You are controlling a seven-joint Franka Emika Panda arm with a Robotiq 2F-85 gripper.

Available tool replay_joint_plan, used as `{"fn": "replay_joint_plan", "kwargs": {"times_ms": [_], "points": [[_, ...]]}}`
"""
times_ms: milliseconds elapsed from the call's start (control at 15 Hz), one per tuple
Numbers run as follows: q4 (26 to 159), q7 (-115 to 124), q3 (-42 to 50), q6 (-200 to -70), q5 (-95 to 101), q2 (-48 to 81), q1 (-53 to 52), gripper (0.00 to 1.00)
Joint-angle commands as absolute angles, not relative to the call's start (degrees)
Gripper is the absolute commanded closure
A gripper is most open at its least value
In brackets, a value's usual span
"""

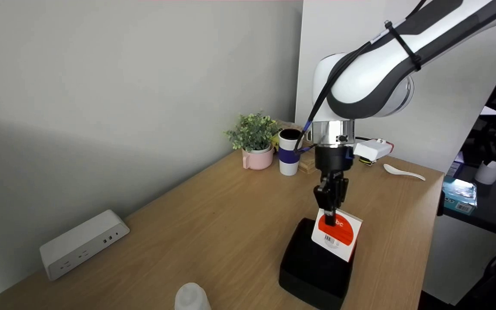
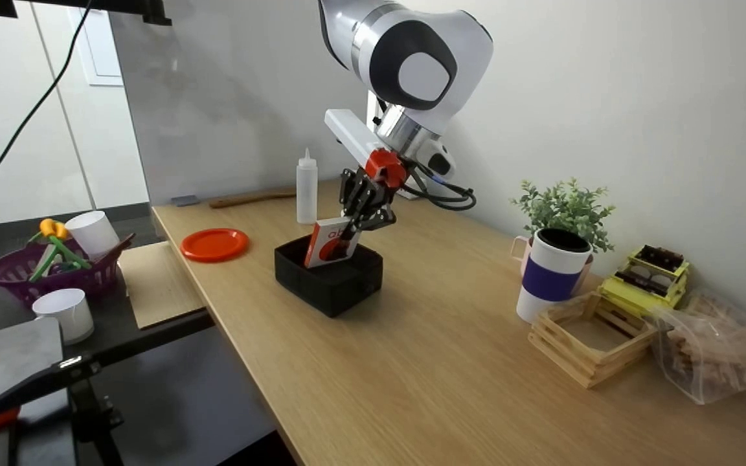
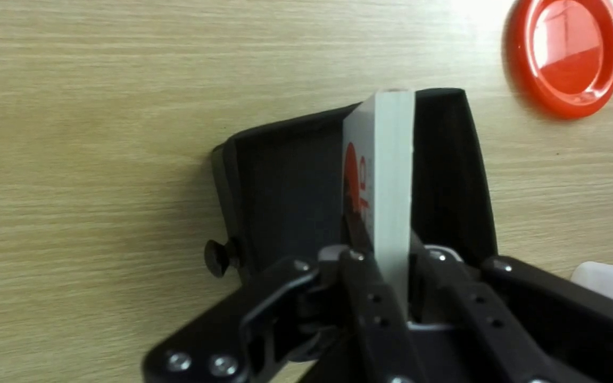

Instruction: Pick up the small white book from the table and put it in the black lunch box.

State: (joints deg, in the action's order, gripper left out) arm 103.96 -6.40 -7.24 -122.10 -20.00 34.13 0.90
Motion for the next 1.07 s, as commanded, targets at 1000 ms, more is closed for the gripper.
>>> {"fn": "replay_joint_plan", "kwargs": {"times_ms": [1000], "points": [[103.8,-11.4,-7.6,-122.3,-24.7,35.3,3.1,0.86]]}}
